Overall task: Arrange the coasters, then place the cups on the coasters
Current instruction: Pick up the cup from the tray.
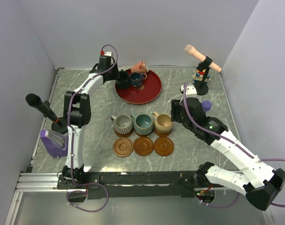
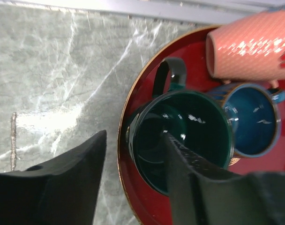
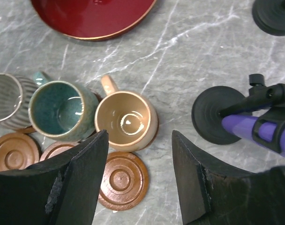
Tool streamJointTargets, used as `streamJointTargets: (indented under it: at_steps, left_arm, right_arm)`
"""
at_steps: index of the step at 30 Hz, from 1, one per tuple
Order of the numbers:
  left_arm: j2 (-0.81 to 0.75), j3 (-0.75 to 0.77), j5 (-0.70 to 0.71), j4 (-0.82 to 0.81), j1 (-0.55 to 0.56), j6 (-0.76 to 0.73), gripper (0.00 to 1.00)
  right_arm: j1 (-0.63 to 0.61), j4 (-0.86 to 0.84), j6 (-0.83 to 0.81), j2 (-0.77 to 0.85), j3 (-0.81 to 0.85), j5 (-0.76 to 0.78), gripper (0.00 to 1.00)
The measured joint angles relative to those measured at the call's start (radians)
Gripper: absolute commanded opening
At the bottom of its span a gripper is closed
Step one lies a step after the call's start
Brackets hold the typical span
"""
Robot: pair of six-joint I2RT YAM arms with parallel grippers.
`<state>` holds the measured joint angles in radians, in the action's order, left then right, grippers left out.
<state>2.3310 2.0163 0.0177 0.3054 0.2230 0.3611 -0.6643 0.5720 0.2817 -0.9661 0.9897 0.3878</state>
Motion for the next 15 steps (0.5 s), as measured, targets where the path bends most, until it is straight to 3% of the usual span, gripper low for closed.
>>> streamJointTargets:
  at_steps: [3, 8, 15]
  left_arm:
    - [0.018, 0.0, -0.005, 0.013, 0.0, -0.01, 0.35]
    - [0.024, 0.0, -0.012, 0.006, 0.0, -0.025, 0.01]
    - [-0.028, -0.114, -0.022, -0.09, 0.001, -0.035, 0.01]
  right_arm:
    - [0.0, -0.008, -0.002, 0.017, -0.012, -0.019, 0.63]
    - [0.0, -0.012, -0.002, 0.037, -0.016, -0.037, 0.63]
    - [0.0, -0.012, 0.01, 0.04, -0.016, -0.042, 0.64]
